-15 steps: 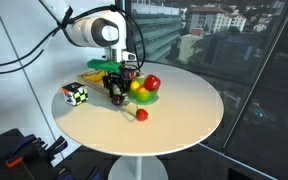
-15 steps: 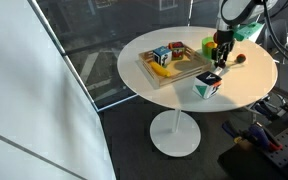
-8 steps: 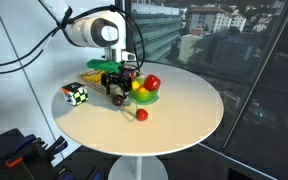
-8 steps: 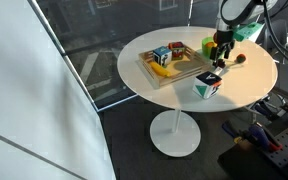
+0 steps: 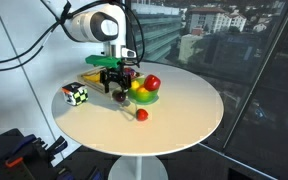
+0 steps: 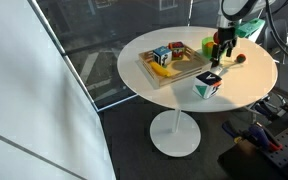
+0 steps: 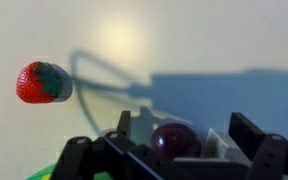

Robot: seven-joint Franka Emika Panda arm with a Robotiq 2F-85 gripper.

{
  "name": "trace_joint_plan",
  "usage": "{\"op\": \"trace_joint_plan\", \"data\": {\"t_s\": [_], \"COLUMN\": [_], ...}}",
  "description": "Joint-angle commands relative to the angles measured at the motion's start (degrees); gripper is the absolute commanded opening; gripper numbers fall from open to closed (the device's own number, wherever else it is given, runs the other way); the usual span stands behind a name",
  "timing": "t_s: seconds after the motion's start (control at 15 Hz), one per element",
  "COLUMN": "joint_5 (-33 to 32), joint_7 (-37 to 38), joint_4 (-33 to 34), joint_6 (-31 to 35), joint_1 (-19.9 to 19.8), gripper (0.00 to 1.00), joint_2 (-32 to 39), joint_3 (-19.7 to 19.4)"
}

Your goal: Put the banana on the tray, remove the black and white dice from the tray, put it on the table and then put the plum plush toy on the table

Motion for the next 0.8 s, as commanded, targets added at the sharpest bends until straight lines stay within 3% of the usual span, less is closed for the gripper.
{"op": "trace_joint_plan", "data": {"t_s": [0.0,0.73], "joint_5": [0.38,0.24], "joint_7": [0.54,0.87], "joint_4": [0.0,-0.21], "joint_6": [-3.04,-12.21], "joint_1": [0.23,0.92], "gripper": [1.0,1.0], "joint_2": [-3.39,-10.95], "joint_3": [-0.01,0.41]}}
